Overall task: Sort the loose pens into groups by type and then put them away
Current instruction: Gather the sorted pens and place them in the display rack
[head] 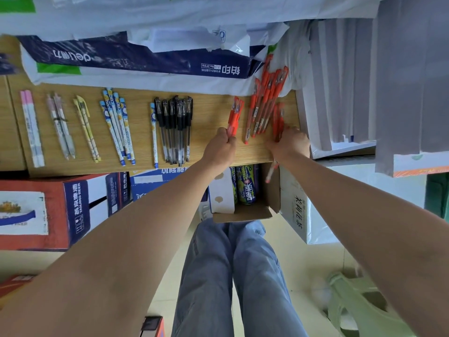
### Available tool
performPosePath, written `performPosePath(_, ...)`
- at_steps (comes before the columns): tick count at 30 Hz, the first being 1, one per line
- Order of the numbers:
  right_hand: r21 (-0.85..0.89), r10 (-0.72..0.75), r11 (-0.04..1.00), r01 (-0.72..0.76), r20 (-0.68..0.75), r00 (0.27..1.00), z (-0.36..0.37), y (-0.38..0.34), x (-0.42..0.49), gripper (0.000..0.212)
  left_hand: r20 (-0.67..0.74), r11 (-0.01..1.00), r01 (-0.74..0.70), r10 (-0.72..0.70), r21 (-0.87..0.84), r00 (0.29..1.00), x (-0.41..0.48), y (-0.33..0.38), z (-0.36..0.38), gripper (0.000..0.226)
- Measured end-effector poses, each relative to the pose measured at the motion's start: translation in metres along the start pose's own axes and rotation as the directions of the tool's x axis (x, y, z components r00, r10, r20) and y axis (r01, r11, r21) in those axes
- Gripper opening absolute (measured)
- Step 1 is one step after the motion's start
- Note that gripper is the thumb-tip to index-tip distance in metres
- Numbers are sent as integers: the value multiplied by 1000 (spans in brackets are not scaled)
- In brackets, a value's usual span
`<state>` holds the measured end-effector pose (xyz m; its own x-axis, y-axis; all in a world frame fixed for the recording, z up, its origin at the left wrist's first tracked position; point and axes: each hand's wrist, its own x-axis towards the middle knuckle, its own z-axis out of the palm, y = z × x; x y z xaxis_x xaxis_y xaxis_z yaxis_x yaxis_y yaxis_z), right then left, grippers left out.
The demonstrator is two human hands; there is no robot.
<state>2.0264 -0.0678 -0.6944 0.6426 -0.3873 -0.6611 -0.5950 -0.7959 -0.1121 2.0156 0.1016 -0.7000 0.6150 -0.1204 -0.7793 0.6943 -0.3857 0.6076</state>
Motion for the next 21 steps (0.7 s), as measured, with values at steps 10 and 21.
performPosePath(10, 173, -104, 981, 92, 56, 993, -14, 2, -10, 23, 54, 991, -9, 16, -130, 998, -23, 21, 1, 8)
performPosePath(21, 656, -283, 743, 133, 127, 951, -80, -4, -80, 8, 53, 987, -151, 154, -64, 987, -79, 77, -3, 13)
